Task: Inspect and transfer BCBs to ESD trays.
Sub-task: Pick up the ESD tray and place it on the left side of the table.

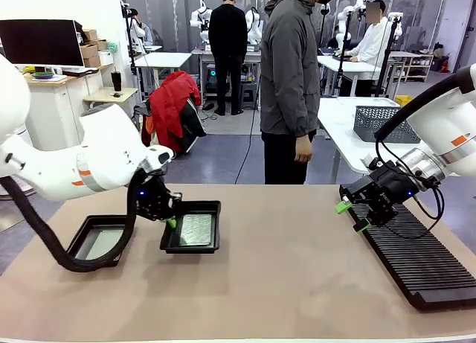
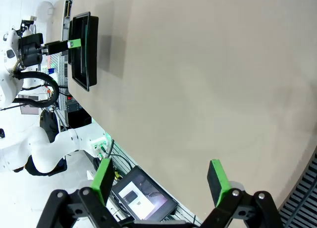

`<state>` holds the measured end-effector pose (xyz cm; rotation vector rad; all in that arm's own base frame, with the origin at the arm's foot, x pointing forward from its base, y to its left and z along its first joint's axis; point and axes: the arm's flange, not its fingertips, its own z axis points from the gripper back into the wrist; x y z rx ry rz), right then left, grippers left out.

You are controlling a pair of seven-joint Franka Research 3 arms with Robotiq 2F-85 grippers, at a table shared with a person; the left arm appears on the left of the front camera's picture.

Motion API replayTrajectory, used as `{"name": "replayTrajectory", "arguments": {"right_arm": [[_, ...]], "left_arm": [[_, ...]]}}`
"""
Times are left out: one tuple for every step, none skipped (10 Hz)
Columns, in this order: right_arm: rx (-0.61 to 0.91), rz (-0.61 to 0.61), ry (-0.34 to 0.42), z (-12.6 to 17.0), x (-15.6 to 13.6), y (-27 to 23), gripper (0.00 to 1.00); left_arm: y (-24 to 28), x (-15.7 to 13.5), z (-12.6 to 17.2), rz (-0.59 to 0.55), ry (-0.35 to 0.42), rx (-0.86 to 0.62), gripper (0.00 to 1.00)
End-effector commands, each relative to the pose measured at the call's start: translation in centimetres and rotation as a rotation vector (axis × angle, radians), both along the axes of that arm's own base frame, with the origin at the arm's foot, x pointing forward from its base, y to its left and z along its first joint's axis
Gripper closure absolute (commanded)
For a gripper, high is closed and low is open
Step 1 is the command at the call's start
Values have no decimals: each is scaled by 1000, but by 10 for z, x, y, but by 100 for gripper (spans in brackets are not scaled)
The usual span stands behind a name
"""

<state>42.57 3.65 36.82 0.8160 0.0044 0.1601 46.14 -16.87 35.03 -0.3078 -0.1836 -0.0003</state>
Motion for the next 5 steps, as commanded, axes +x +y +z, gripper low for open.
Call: {"name": "replayTrajectory", "arguments": {"right_arm": [[-5,-3,-2,0,0,-1,0],[-5,-3,-2,0,0,-1,0],[-5,-3,-2,0,0,-1,0],[-5,-3,-2,0,0,-1,0],[-5,-3,-2,0,0,-1,0]], "left_arm": [[30,-11,2,-17,-1,-22,100],[43,-10,1,-13,-4,-18,100],[53,-10,0,-13,-10,-16,100],[62,-8,-3,-7,-8,-13,100],[69,-7,-6,-9,-8,-8,100]]}}
